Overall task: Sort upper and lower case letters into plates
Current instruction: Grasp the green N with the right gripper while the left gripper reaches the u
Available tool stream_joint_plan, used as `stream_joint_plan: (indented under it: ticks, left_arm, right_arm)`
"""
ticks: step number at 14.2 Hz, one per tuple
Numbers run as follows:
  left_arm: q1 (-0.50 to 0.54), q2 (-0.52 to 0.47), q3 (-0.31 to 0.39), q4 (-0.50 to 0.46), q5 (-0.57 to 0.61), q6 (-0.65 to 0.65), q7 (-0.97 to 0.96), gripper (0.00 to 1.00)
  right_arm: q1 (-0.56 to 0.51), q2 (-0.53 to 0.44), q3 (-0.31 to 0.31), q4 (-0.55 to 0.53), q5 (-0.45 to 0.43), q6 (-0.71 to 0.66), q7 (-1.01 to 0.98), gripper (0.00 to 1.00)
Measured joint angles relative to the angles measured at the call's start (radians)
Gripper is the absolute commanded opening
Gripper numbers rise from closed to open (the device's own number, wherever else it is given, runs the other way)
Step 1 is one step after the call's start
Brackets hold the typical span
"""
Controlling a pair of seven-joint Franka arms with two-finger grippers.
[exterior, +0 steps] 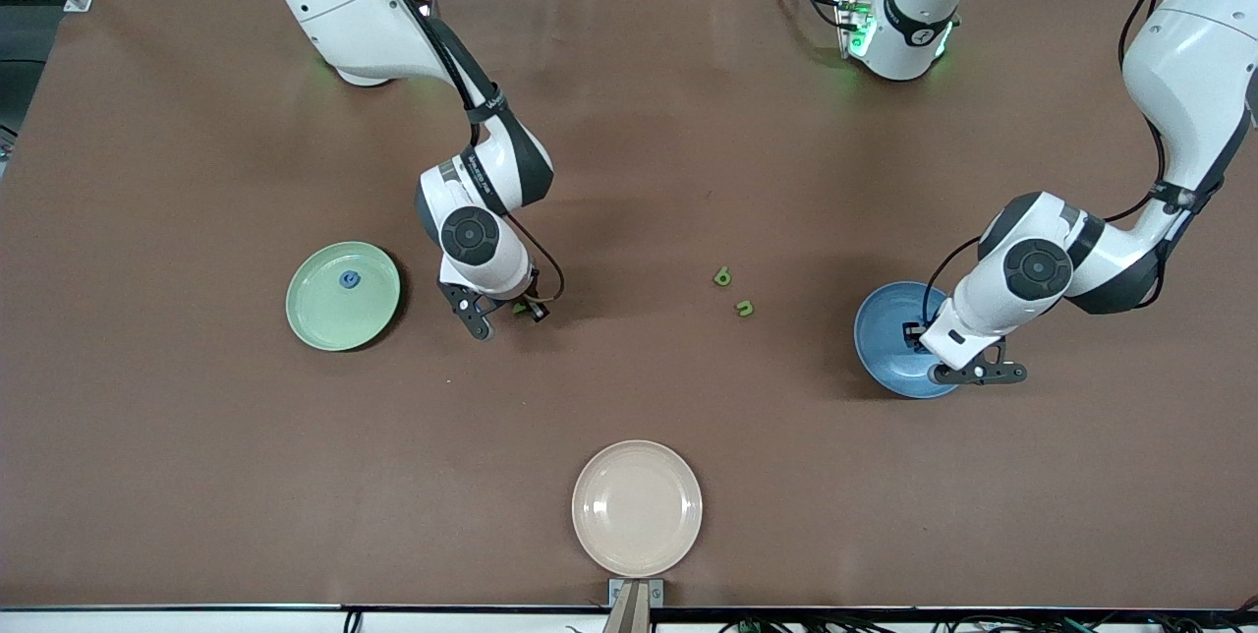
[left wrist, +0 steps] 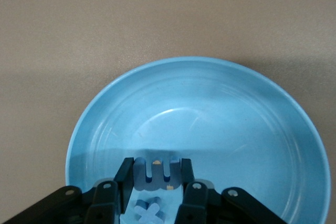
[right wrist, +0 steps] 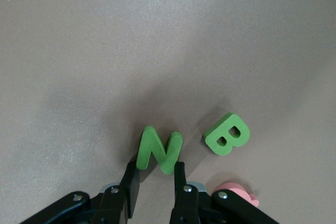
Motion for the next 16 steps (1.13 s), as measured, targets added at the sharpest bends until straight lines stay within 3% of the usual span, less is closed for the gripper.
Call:
stream_joint_plan:
  ticks: [3,4,6,7,10,14,16]
  left_arm:
    - [-0.001,0.019,0.004,0.0,0.035,0.003,0.0,0.16]
    - [-0.001,0.026,0.006,0.0,0.039,0.007,0.0,0.24]
    - [-0.001,0.033,0.006,0.001,0.04,0.017,0.0,0.87]
    - [-0.001,0.033,0.006,0.002,0.04,0.019,0.0,1.0]
    - [0.001,0.031,-0.02,0.011,0.04,0.009,-0.008,1.0]
    - [0.002,0.025,-0.195,0.021,0.032,-0.159,-0.204,1.0]
    - [-0.015,0.02,-0.26,0.019,-0.003,-0.183,-0.332,1.0]
  right_arm:
    - [0.0,-0.001,-0.007,0.0,-0.011,-0.001,0.0,0.0]
    - [-0.001,-0.003,-0.011,0.001,-0.021,-0.001,-0.002,0.0]
    - [-0.007,-0.015,-0.023,0.005,-0.039,-0.01,-0.018,0.0]
    - [-0.014,-0.028,-0.032,0.012,-0.041,-0.043,-0.047,0.0]
    - [-0.059,-0.08,-0.044,0.035,-0.041,-0.151,-0.137,0.0]
    - [-0.106,-0.102,-0.046,0.033,-0.042,-0.166,-0.246,0.0]
    - [-0.129,-0.102,-0.047,0.031,-0.042,-0.159,-0.299,0.02]
